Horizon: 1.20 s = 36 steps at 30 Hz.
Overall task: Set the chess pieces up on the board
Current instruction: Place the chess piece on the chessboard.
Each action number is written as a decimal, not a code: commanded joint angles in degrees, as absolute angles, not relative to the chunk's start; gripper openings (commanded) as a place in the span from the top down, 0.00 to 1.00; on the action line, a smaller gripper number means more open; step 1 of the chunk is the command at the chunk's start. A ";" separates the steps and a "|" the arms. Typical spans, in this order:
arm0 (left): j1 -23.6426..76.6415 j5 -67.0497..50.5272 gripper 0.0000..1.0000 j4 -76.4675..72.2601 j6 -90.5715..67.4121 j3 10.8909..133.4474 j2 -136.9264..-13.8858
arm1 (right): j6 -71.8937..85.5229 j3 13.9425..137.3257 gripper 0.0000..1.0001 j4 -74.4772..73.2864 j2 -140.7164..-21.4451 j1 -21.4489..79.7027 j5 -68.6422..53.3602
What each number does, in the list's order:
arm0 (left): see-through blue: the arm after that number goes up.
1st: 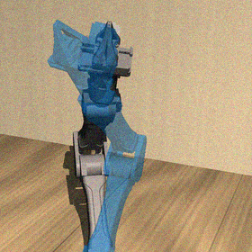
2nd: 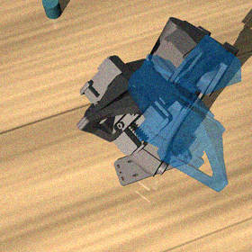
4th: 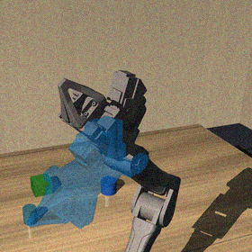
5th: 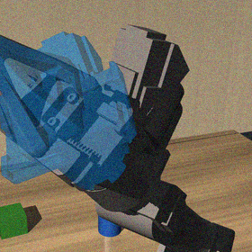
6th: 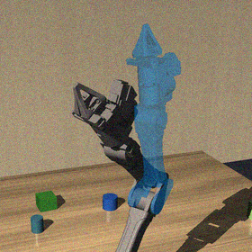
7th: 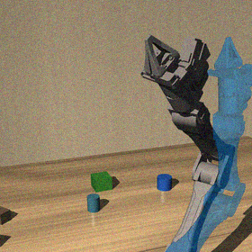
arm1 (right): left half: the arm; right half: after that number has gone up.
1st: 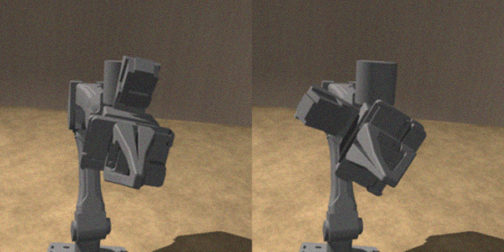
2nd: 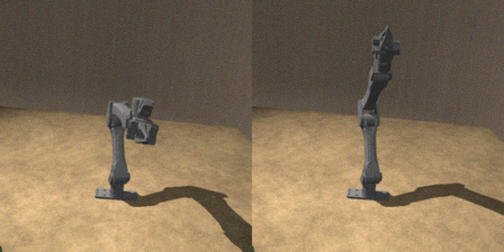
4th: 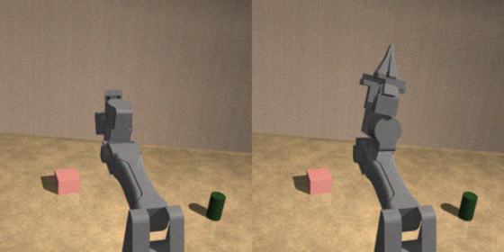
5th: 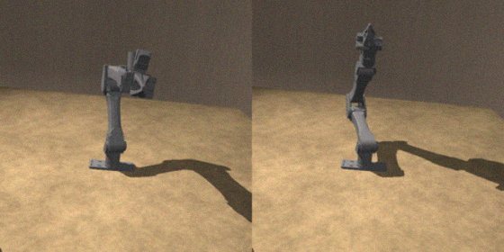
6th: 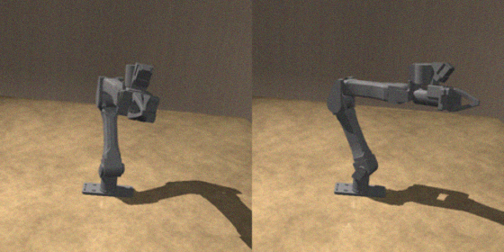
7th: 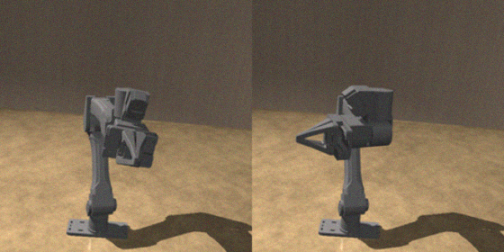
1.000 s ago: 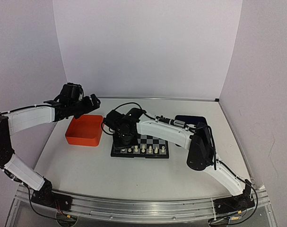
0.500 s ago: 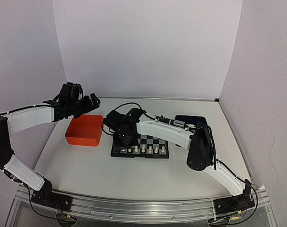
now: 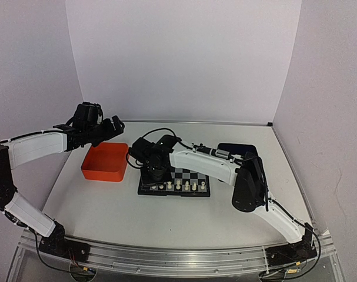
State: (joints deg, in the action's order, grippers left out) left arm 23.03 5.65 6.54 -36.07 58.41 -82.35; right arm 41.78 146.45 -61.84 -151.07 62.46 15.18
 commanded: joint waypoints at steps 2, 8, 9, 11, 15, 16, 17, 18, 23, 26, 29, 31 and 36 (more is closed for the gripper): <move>22.78 5.23 0.00 5.71 -36.00 58.12 -80.30 | 41.57 147.10 0.99 -62.89 -152.43 62.79 15.14; 22.79 5.09 0.00 5.64 -35.85 58.16 -80.24 | 41.44 147.38 0.91 -62.89 -152.42 62.69 15.27; 22.78 5.09 0.00 5.65 -35.85 58.13 -80.24 | 41.37 147.41 0.89 -62.90 -152.43 62.67 15.35; 22.76 5.02 0.00 5.56 -35.77 58.15 -80.24 | 41.29 147.61 0.87 -62.93 -152.44 62.70 15.41; 22.75 4.90 0.00 5.48 -35.61 58.20 -80.33 | 41.23 148.03 0.84 -62.84 -152.51 62.69 15.56; 22.72 4.84 0.00 5.44 -35.59 58.25 -80.33 | 41.21 148.12 0.83 -62.84 -152.47 62.71 15.63; 22.71 4.80 0.00 5.38 -35.55 58.25 -80.33 | 41.18 148.26 0.83 -62.83 -152.42 62.72 15.68; 22.71 4.77 0.00 5.34 -35.52 58.22 -80.37 | 41.16 148.36 0.82 -62.81 -152.43 62.72 15.73; 22.71 4.66 0.00 5.26 -35.39 58.21 -80.42 | 40.99 148.95 0.80 -62.83 -152.65 62.71 15.59; 22.75 4.61 0.00 5.17 -35.33 58.23 -80.45 | 40.79 149.53 0.79 -62.76 -152.87 62.74 15.25; 22.73 4.50 0.00 5.18 -35.25 58.22 -80.42 | 40.50 149.74 0.79 -62.67 -152.93 62.72 15.15; 22.75 4.48 0.00 5.08 -35.24 58.25 -80.39 | 40.31 150.04 0.78 -62.57 -152.94 62.73 15.05; 22.75 4.33 0.00 4.92 -35.16 58.20 -80.35 | 40.06 150.47 0.78 -62.16 -152.66 62.74 15.16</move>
